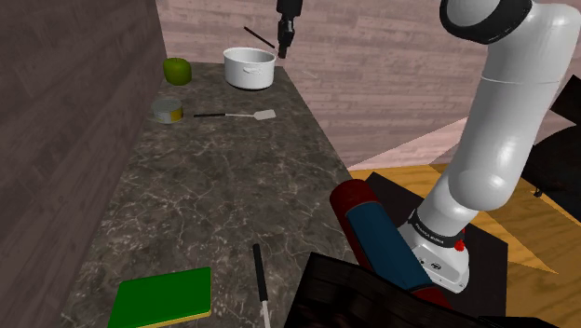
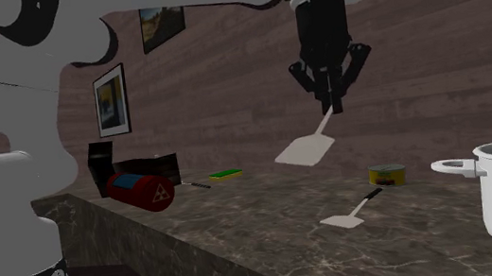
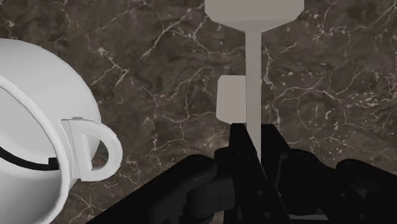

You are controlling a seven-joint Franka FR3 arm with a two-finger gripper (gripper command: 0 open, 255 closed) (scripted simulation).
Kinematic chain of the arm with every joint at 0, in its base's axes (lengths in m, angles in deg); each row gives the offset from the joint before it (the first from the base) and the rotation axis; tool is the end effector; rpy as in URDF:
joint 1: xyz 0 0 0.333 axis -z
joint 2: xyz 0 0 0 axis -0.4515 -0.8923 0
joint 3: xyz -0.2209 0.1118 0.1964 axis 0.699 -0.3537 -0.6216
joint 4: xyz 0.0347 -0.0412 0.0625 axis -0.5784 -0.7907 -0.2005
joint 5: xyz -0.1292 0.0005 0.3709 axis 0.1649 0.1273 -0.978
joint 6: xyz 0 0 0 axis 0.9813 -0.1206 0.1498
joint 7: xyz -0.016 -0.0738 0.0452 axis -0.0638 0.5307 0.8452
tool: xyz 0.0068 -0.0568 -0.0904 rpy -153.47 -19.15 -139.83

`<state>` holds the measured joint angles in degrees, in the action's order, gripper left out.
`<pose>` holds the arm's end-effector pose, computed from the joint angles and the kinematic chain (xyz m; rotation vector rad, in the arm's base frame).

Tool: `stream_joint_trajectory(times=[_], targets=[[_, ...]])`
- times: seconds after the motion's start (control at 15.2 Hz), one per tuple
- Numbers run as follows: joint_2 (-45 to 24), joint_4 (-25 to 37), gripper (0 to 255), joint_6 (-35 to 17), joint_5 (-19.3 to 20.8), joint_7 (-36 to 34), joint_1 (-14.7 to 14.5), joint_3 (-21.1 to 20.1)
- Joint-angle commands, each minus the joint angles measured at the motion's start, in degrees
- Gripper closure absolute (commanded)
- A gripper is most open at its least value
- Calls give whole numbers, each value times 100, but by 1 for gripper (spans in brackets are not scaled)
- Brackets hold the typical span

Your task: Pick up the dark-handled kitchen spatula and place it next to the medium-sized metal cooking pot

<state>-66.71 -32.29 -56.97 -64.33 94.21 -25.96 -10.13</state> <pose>0.6414 -0.0482 0.5638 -2.7896 -1.3762 -0.0918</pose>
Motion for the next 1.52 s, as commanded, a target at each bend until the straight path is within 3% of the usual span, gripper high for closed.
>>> stream_joint_trajectory(times=[0.0, 0.46, 1.45], targets=[[-204, 291, 255, 105, -51, 263, 180, 89], [-1350, 2025, 255, 753, -272, 1008, 850, 294], [-1067, 417, 255, -570, -251, 1094, 761, 290]])
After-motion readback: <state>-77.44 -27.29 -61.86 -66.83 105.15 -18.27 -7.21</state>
